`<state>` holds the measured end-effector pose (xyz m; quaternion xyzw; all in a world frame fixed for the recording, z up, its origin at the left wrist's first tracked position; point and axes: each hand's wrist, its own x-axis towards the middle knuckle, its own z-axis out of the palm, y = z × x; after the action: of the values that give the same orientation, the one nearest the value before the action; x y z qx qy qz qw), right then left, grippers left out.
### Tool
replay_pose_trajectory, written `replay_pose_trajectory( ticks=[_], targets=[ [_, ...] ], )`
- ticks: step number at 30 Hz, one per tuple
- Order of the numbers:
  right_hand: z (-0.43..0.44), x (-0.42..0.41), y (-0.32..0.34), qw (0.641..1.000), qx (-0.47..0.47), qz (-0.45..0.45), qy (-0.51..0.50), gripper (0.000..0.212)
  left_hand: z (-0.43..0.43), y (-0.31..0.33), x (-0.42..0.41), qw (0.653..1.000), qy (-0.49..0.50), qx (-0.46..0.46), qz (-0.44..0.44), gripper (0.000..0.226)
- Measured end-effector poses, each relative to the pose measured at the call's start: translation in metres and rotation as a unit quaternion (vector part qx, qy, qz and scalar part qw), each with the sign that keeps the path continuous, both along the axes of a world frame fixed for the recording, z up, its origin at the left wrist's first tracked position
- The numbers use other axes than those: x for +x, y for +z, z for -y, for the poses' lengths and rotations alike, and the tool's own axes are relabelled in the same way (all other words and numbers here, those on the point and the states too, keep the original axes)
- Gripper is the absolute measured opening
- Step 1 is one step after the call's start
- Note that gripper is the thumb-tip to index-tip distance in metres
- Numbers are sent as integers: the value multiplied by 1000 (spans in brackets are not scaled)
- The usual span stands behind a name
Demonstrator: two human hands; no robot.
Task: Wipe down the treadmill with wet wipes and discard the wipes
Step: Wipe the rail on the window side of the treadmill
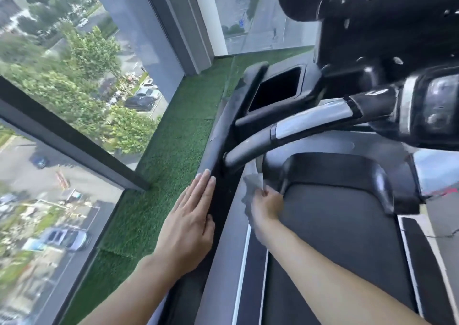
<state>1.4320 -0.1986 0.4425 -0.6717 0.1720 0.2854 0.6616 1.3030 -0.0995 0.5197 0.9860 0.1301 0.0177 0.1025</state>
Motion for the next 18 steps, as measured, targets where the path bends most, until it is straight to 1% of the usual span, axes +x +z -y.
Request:
replay_pose_trajectory(
  ticks=[2,3,5,7,8,10,11,14,17,18],
  targets=[
    [-14,9,-19,999,15,40,-17,25,-2,-4,1,1000,-8,-12,15,77],
    [-23,9,-26,997,19,73,-10,26,-2,-4,1,1000,-9,-12,22,77],
    [-38,0,-37,991,50,116,37,30,-1,-5,2,999,-8,-20,37,77],
    [-50,-18,-45,987,84,115,73,25,-2,-7,2,999,-8,-25,42,75],
    [-52,-28,-46,985,87,129,79,27,-2,-8,2,999,-9,-24,44,73],
    [-49,-49,-43,976,82,168,111,44,-2,-10,2,998,-5,-23,51,73],
    [-46,-61,-41,972,84,177,129,48,-2,-11,2,998,-2,-24,52,73],
    [-43,-85,-46,967,109,188,135,53,0,-10,3,998,3,-25,55,74],
    [-56,-75,-59,962,111,212,128,70,-1,-10,4,998,5,-26,55,76],
    [-63,-65,-67,965,129,192,126,77,-1,-10,4,998,3,-25,57,77]
  ],
)
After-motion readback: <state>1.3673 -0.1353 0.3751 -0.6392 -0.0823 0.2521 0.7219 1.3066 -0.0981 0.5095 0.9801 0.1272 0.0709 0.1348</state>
